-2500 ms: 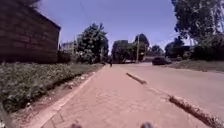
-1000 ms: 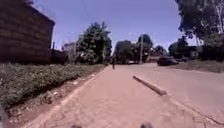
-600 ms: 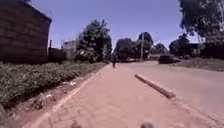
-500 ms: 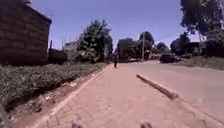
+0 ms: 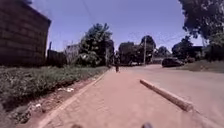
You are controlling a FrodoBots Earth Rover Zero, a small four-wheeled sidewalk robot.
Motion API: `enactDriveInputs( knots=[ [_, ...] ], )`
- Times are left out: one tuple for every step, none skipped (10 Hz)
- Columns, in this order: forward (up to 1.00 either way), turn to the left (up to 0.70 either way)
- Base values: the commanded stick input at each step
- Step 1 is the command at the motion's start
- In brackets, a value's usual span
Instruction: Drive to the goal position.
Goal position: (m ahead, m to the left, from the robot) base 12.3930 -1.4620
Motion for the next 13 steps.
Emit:
enactDriveInputs(
  knots=[
    [0.70, 0.00],
    [0.70, 0.00],
    [0.70, 0.00],
    [0.70, 0.00],
    [0.70, 0.00],
    [0.70, 0.00],
    [0.70, 0.35],
    [0.70, 0.35],
    [0.70, 0.00],
    [0.70, 0.00],
    [0.70, 0.00],
    [0.70, 0.00],
    [0.70, 0.10]
  ],
)
